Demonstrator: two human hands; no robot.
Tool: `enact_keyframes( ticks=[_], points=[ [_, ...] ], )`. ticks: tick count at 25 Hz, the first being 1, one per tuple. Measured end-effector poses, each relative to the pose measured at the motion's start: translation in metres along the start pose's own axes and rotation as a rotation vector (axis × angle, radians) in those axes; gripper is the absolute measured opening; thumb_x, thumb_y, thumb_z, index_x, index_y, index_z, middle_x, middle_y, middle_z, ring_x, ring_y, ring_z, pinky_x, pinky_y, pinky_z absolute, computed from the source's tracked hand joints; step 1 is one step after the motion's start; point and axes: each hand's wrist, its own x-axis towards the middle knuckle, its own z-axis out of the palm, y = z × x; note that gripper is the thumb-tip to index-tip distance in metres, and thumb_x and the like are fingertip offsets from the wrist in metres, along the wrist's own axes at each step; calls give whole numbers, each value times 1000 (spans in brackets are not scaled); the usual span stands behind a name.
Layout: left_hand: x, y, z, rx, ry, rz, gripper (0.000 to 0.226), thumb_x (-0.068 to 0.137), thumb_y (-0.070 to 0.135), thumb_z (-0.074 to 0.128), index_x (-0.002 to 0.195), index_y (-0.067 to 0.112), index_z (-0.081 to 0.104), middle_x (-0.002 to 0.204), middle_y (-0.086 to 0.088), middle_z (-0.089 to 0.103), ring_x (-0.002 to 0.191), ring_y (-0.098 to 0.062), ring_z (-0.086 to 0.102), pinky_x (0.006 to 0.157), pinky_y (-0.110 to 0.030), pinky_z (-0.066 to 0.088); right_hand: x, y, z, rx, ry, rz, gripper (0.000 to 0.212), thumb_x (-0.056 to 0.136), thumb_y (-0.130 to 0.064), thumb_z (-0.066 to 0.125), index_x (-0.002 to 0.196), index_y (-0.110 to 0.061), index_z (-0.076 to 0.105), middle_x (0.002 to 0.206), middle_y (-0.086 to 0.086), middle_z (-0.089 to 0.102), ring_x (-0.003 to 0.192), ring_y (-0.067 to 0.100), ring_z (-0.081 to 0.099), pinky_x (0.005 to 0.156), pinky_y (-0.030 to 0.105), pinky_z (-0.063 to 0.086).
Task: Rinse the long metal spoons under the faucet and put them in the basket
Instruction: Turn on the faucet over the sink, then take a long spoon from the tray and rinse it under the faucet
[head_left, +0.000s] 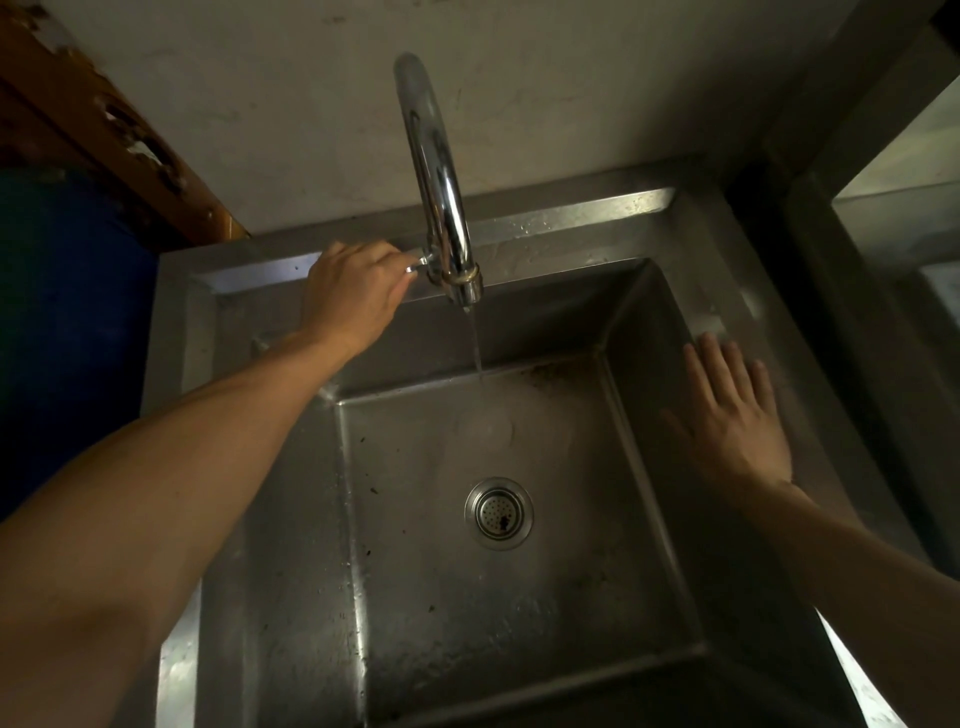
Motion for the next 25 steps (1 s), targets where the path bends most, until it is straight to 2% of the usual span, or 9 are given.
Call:
enact_keyframes(
  ticks=[3,6,9,12,16,19,23,25],
  points=[
    [-5,1,1,13,-2,-26,16,80,13,63,94,6,66,89,-14,68,75,-37,63,67,-39,45,1,-3,-5,44,-25,10,81,94,-55,38,155,-18,-2,162,6,-8,148,24,-11,120,42,-8],
    [-9,4,-4,7,-36,-93,26,85,25,60,107,12,64,104,-9,66,91,-34,62,75,-41,44,0,-9,-25,145,-7,-12,79,95,-52,41,155,-18,1,162,6,-3,149,24,-8,121,44,-4],
    [-14,9,-16,-24,5,-196,30,87,31,55,113,16,62,114,-6,64,98,-33,60,78,-41,44,1,-28,-60,274,114,-87,69,96,-42,47,153,-15,19,160,11,20,149,25,8,121,45,6],
    [-21,19,-42,-84,87,-269,31,90,35,53,113,17,63,114,-5,64,98,-30,61,78,-40,44,1,-49,-104,358,259,-165,55,94,-34,56,144,-12,43,144,14,49,142,29,33,119,45,20],
    [-30,34,-102,-148,186,-312,30,90,32,58,114,14,64,112,-7,65,97,-29,61,79,-41,50,-4,-69,-169,401,421,-234,49,92,-32,60,136,-11,54,135,14,58,132,31,47,116,40,23],
    [-27,43,-162,-129,254,-280,34,92,37,54,115,13,64,114,-6,65,102,-25,59,82,-37,46,-15,-76,-222,382,440,-234,62,91,-39,60,145,-14,41,146,10,48,140,29,36,117,39,18],
    [-17,55,-233,-67,357,-173,36,91,36,56,117,12,64,115,-6,65,105,-26,59,87,-36,41,-36,-81,-275,305,434,-239,82,92,-52,49,155,-21,8,162,0,12,150,22,4,120,38,2],
    [-9,60,-261,-81,402,-131,35,91,35,58,116,12,65,115,-6,65,105,-27,60,87,-39,45,-45,-82,-299,285,458,-213,85,92,-56,47,155,-22,2,163,-2,4,150,21,-2,120,41,2]
  ],
)
